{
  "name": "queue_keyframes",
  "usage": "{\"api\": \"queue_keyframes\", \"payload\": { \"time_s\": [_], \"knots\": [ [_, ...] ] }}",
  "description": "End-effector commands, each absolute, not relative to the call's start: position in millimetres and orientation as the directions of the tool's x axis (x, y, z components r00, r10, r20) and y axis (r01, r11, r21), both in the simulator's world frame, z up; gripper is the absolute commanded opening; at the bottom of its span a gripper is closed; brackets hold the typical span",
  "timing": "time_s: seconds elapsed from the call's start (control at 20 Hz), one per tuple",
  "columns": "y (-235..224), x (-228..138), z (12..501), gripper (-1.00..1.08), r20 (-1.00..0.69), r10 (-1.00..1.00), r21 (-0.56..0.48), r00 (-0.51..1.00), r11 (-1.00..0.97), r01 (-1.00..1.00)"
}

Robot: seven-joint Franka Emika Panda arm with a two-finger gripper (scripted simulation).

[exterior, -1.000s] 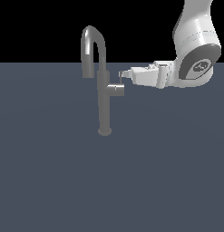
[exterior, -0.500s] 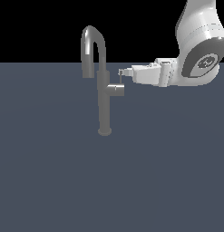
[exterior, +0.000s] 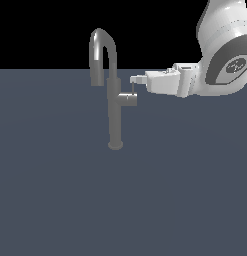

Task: Turn on the faucet by rotating a designated handle.

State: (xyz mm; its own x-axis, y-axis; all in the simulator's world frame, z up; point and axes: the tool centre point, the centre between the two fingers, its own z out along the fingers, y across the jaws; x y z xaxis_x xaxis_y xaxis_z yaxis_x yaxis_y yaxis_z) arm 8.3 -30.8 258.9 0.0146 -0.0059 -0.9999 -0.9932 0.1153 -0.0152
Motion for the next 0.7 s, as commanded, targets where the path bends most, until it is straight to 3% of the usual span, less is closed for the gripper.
{"api": "queue_keyframes", "payload": {
  "time_s": [0.0,0.65],
  "knots": [
    [-30,-2,257,-1.00,-1.000,-0.001,-0.006,0.006,0.108,-0.994],
    [-27,-23,246,-1.00,-1.000,-0.005,-0.023,0.023,0.112,-0.993]
  ]
}}
